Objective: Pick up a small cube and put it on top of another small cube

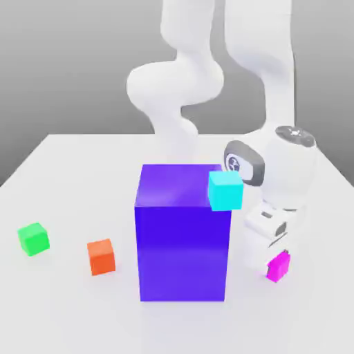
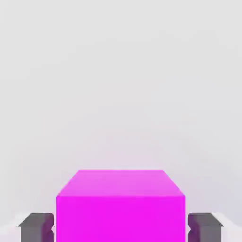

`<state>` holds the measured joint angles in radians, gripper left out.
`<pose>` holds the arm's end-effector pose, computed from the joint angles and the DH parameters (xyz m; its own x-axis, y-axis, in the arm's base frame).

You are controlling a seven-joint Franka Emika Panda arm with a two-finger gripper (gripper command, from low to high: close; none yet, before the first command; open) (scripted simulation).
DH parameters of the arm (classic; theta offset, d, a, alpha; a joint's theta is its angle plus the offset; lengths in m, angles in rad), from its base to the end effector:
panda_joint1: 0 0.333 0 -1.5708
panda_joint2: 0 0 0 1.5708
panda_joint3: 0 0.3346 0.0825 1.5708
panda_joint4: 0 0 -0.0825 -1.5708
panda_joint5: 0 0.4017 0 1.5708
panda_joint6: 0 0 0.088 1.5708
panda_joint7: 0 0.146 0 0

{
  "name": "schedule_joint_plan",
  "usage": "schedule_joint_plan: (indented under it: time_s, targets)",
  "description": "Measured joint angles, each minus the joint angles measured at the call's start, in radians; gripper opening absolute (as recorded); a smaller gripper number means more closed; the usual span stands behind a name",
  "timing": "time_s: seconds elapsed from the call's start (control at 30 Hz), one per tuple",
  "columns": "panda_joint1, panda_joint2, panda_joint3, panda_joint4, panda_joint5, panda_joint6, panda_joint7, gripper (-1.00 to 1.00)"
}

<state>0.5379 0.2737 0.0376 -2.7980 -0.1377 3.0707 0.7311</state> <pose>0.3014 0.2105 0.0919 0.9998 -0.0196 -0.0004 -0.0196 -0.9998 -0.0003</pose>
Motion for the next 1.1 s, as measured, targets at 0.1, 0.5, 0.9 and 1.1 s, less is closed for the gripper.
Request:
schedule_joint_plan:
  time_s: [0.1, 0.5, 0.9, 1.1]
  targets:
    - [0.004, 0.007, -0.005, 0.001, -0.004, 0.006, 0.003, -1.00]
    - [-0.084, -0.254, 0.046, 0.065, 0.056, -0.176, 0.039, -1.00]
    - [-0.376, -0.312, -0.220, 0.151, 0.003, -0.225, 0.273, -1.00]
    - [-0.609, -0.340, -0.334, 0.138, 0.015, -0.284, 0.357, -1.00]
